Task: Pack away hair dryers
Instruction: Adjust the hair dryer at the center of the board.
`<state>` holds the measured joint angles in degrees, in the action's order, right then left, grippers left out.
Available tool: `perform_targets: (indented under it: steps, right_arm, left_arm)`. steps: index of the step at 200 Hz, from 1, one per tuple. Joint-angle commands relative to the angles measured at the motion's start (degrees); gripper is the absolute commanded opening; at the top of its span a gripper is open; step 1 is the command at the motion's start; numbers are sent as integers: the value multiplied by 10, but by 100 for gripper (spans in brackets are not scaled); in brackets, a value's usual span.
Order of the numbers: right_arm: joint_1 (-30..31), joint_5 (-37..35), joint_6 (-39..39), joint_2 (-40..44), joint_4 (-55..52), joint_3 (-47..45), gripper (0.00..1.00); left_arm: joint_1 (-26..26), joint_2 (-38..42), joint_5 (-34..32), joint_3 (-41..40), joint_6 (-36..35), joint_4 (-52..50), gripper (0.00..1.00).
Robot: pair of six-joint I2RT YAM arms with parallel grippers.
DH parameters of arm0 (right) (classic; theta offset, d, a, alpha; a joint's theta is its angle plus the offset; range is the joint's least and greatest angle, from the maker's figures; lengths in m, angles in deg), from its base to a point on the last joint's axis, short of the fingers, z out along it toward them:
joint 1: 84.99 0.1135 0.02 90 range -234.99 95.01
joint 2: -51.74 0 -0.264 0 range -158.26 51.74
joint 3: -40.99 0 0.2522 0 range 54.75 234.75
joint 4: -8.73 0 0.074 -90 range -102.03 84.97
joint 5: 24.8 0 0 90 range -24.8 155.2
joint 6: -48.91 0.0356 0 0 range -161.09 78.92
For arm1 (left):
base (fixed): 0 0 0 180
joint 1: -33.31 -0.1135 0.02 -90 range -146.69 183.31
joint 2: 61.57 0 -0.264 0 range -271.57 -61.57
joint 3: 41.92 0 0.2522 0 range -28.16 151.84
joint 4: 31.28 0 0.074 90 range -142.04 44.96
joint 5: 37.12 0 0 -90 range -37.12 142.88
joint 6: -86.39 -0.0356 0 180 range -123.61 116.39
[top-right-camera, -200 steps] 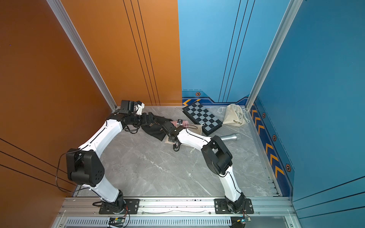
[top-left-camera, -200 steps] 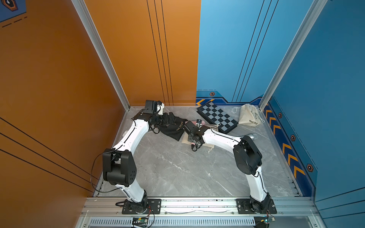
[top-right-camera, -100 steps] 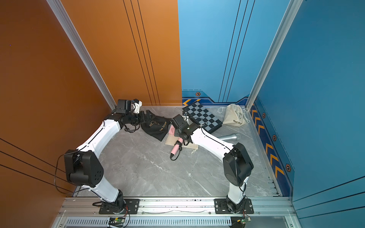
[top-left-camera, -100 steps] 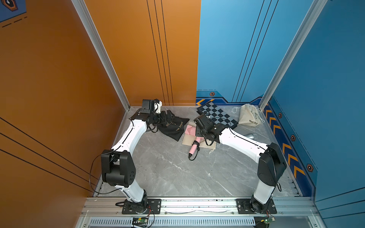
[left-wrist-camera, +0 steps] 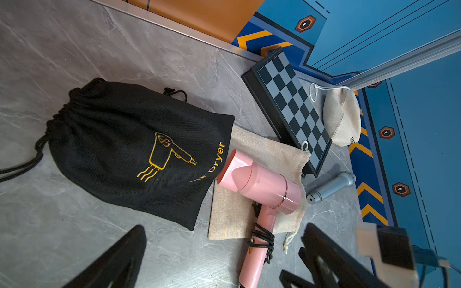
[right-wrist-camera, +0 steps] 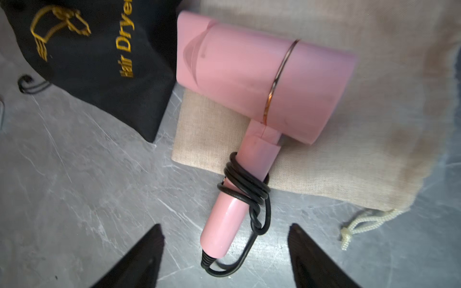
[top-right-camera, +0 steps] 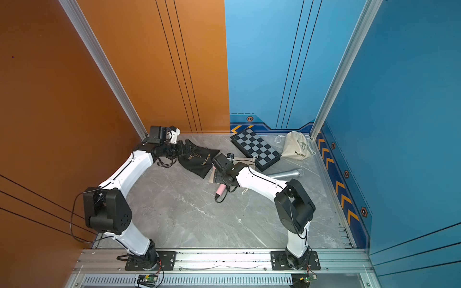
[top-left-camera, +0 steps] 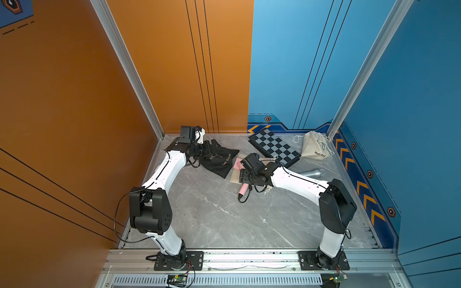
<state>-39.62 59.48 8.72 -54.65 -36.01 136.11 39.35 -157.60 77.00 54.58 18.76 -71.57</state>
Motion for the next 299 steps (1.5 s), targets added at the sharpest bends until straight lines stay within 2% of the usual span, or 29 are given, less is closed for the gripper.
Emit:
perform_targets:
  steps: [1, 29, 81, 114, 168, 216, 237, 254, 264, 299]
  right_arm:
    - [1, 26, 60, -7, -25, -3, 86]
    - [15, 5, 88, -15, -38, 0, 91]
    - [42, -44, 143, -78, -94, 61, 90]
    - [43, -45, 174, -105, -101, 62, 83]
    - [34, -48, 174, -139, -100, 70, 73]
    - [26, -30, 157, -174, -94, 84, 58]
    - [24, -36, 131, -178, -92, 85, 42]
    - [25, -53, 105, -170, -92, 82, 24]
    - [27, -73, 90, -154, -92, 71, 18]
    - [38, -144, 30, -62, -84, 18, 12]
  left_arm:
    - [3, -13, 8, 2, 6, 4, 100]
    - [1, -28, -6, -4, 8, 5, 99]
    - [1, -9, -26, -20, 14, 11, 99]
    - [5, 8, -27, -31, 8, 11, 99]
    - [6, 10, -19, -32, 13, 16, 99]
    - [-2, 6, -11, -28, 19, 22, 99]
    - [-6, 7, -3, -30, 21, 26, 99]
    - [-6, 10, -1, -31, 19, 29, 99]
    - [-6, 12, 4, -30, 16, 31, 99]
    - [-5, 13, 19, -18, 7, 33, 100]
